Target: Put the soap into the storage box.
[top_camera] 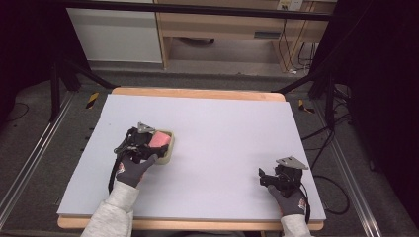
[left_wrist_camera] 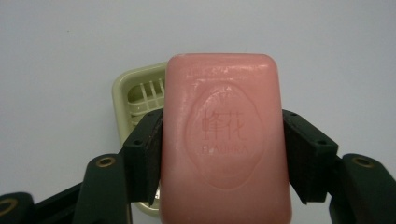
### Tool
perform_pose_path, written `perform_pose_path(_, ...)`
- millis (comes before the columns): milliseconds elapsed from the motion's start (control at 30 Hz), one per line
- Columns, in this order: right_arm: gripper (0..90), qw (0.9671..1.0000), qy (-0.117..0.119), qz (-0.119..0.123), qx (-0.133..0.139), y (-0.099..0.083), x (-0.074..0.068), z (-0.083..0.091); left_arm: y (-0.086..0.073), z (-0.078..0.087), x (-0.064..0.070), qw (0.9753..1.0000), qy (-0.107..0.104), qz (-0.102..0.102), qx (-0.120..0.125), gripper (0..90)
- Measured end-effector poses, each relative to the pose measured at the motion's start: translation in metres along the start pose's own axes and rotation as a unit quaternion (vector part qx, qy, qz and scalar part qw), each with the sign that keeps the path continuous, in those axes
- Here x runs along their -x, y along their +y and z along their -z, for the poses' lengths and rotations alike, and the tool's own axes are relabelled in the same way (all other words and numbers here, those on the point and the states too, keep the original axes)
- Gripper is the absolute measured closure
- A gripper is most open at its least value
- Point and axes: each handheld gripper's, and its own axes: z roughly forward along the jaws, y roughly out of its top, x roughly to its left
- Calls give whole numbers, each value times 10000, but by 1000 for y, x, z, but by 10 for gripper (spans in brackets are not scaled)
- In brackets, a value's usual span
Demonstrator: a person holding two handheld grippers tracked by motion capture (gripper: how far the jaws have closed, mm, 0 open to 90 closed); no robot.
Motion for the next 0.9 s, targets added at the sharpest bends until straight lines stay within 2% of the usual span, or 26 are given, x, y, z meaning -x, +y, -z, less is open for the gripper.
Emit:
perform_pose_path(467, 79, 10000, 6, -15, -11, 0, -1, -1, 3, -17, -10, 9998, 107, 154, -69, 371)
perform_pose_path(900, 79, 10000, -6, 1, -21, 0, -1, -2, 3, -29, -13, 9996, 157, 154, -150, 371)
